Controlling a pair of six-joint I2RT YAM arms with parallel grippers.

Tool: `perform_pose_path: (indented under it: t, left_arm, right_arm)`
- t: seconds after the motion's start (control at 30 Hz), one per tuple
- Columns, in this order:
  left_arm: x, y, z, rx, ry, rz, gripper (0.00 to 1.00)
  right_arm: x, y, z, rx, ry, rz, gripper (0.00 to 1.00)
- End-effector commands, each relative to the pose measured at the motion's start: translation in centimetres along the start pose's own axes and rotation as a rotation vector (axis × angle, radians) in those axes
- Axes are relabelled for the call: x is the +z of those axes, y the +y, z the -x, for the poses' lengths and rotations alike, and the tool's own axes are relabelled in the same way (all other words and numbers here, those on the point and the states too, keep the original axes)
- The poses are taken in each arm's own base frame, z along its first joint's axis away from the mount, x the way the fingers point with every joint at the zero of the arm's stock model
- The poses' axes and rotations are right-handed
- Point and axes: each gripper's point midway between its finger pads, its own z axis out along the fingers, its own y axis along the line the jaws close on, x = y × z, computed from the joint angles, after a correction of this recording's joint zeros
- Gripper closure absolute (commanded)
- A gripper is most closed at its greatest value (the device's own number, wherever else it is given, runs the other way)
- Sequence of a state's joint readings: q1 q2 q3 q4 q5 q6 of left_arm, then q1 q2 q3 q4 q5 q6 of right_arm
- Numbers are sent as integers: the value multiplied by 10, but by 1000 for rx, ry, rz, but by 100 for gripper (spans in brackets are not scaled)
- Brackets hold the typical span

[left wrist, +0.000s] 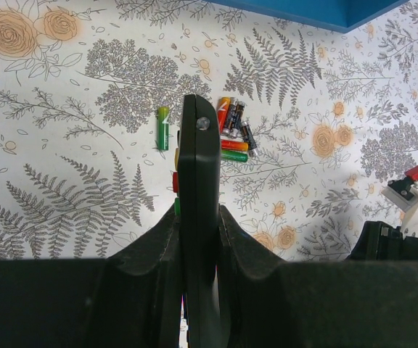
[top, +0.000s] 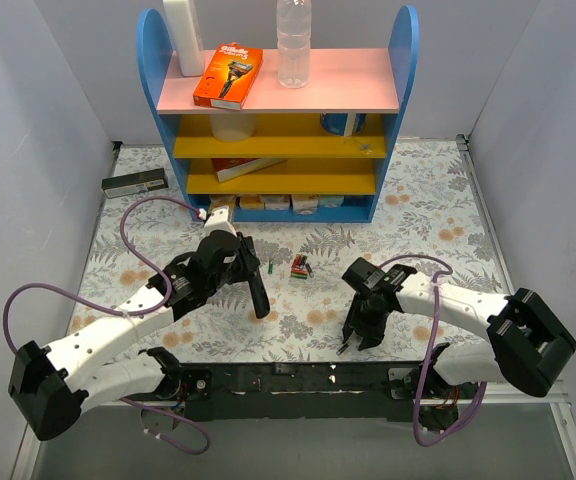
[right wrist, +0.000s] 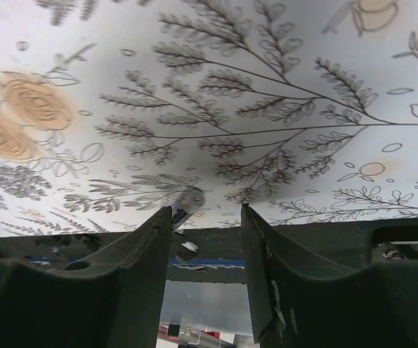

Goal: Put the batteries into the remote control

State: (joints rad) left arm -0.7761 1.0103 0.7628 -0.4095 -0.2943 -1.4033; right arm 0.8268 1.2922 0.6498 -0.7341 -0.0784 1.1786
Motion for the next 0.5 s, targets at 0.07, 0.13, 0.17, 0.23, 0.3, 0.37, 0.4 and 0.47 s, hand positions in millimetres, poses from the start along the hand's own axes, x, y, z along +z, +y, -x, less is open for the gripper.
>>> perform_pose_path:
  t: [0.07, 0.13, 0.17, 0.23, 0.3, 0.37, 0.4, 0.47]
  left_arm:
    - [-5, -1, 6, -3, -35, -27, 100]
    - [-6, -2, 6, -4, -35, -30, 100]
    - [-6, -2, 6, -4, -34, -31, 100]
    - [-6, -1, 5, -3, -32, -29, 100]
    - [-6, -1, 5, -4, -31, -30, 100]
    - [-7, -2, 6, -5, -32, -31, 100]
    - [-7, -3, 6, -6, -31, -32, 100]
    - [-7, -3, 6, -7, -28, -32, 100]
  right_arm:
    - [5, -4, -9, 61, 38, -4, 54]
    - [8, -2, -10, 64, 46, 9, 58]
    - [10, -2, -10, 60, 49, 11, 58]
    - [12, 1, -10, 62, 54, 23, 61]
    - [13, 1, -11, 61, 57, 23, 64]
    - [14, 1, -12, 61, 62, 24, 66]
    - [14, 1, -11, 63, 62, 28, 68]
    - [14, 5, -11, 65, 64, 45, 71]
